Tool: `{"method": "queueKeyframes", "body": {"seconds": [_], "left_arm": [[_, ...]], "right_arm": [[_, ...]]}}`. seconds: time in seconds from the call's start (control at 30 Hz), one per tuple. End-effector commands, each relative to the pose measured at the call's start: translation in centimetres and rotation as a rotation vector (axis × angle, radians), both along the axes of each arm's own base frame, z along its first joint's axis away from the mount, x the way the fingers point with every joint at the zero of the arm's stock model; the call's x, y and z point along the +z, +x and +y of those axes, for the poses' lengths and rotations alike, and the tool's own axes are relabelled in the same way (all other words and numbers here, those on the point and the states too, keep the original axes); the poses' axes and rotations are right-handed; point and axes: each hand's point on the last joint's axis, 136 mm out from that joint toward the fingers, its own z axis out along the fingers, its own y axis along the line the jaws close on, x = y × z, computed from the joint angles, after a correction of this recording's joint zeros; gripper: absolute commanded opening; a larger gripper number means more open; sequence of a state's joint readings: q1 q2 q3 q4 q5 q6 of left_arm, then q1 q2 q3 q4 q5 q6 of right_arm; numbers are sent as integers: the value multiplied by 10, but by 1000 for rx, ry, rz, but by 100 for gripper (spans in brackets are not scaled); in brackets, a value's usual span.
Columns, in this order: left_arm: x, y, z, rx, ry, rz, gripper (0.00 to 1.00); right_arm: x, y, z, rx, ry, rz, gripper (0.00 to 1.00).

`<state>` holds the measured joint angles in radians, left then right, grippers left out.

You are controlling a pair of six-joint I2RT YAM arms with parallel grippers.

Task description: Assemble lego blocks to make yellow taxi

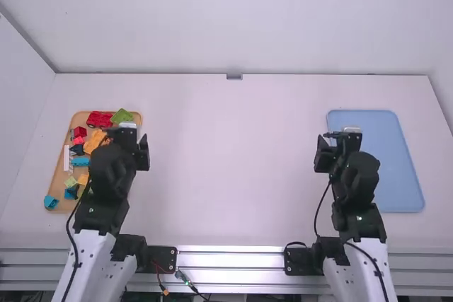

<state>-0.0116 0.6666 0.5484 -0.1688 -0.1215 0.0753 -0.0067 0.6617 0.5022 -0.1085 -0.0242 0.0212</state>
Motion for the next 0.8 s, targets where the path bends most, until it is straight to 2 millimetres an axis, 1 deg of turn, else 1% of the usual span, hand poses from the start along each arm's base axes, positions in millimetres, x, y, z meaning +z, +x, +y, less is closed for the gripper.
{"method": "queueKeyframes", "body": {"seconds": [0.0, 0.13, 0.17, 0.2, 0.23, 0.3, 0.33, 0.4, 0.43, 0.5, 0.53, 0.57, 0.6, 0.63, 0.67, 0.73, 0.77], "left_arm": [[17, 8, 12, 73, 17, -3, 53], [23, 21, 12, 34, 39, 68, 60], [26, 25, 15, 34, 29, 97, 63], [27, 26, 16, 36, 26, 102, 64], [31, 31, 23, 44, 14, 132, 67], [35, 37, 33, 56, 1, 159, 70], [38, 41, 40, 63, -1, 175, 71], [44, 51, 60, 70, 2, 220, 76], [45, 53, 63, 73, 0, 225, 77], [48, 64, 86, 112, -15, 274, 81], [49, 67, 94, 127, -22, 297, 82], [49, 69, 100, 138, -27, 318, 83], [48, 72, 114, 159, -40, 381, 85], [46, 77, 123, 142, -47, 433, 87], [45, 79, 125, 127, -48, 453, 87], [39, 92, 140, 75, -50, 529, 90], [35, 97, 151, 72, -48, 571, 92]], "right_arm": [[21, 11, 1, 1, 13, -16, 53], [28, 26, 6, 24, 0, 15, 61], [31, 32, 8, 34, -7, 26, 64], [31, 33, 8, 36, -9, 28, 64], [33, 40, 10, 48, -20, 41, 67], [34, 47, 14, 63, -34, 55, 70], [34, 51, 16, 73, -41, 62, 72], [36, 62, 20, 92, -59, 79, 76], [37, 64, 21, 94, -59, 80, 77], [39, 75, 23, 102, -60, 90, 81], [39, 78, 23, 102, -60, 93, 82], [40, 81, 24, 103, -60, 95, 83], [40, 87, 25, 102, -51, 102, 85], [40, 92, 26, 103, -47, 111, 87], [40, 94, 26, 101, -42, 115, 88], [39, 101, 27, 98, -29, 129, 90], [38, 105, 28, 100, -29, 135, 92]]}}
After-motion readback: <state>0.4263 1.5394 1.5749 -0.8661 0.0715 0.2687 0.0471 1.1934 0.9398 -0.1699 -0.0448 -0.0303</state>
